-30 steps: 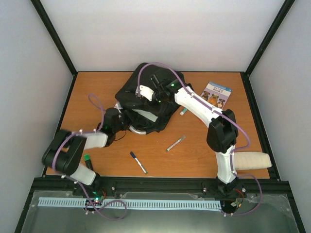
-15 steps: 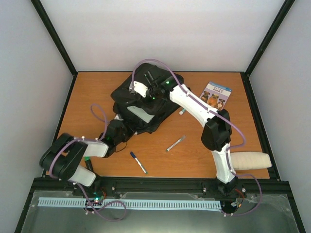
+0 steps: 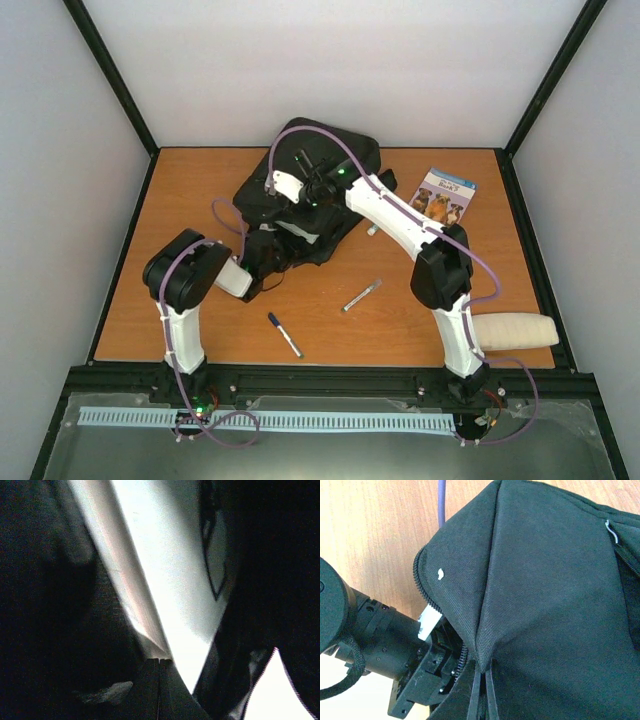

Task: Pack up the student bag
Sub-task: Place the book in the student bag.

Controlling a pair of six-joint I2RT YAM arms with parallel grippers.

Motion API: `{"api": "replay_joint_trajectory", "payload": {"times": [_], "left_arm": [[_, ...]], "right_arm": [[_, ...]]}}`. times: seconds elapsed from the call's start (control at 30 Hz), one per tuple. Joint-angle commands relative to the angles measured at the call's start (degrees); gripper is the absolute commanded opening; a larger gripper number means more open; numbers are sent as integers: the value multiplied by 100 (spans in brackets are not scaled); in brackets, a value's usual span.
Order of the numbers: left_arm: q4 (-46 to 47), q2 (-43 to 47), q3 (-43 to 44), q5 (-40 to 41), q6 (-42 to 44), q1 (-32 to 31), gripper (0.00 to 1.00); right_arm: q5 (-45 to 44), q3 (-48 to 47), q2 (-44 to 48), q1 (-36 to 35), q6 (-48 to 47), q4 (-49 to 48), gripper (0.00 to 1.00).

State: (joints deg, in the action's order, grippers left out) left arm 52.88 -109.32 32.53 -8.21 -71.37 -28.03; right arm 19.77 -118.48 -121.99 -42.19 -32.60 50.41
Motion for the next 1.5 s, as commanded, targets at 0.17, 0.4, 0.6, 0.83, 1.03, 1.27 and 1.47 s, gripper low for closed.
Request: {"api": "replay_joint_trajectory", "payload": {"times": [0.17,0.4,0.6,0.83,1.03,1.27,1.47], "left_arm": [[617,-124,411,-59,178,-352,1],[-510,1314,-536,-191,629,-438,1],[-3112,3182,-1001,26,1138,-458,6],[-6054,5735,-1373,500,1339,-445,38],[-7514,6957,-1148,920,1557,-379,77],[-7523,5602,51,425,2575,-102,83],[-7418,3803,1655,56,3415,-81,84]], "right_arm": [[418,131,210,-184,-303,-134,3],[276,497,403,95,-595,-90,5],[76,1538,722,171,-950,-124,10],[314,2508,1261,403,-803,-102,39],[976,2989,1937,1271,-387,-88,56],[1103,3284,2290,3168,376,-289,60],[582,3471,2146,4444,649,-498,61]]}}
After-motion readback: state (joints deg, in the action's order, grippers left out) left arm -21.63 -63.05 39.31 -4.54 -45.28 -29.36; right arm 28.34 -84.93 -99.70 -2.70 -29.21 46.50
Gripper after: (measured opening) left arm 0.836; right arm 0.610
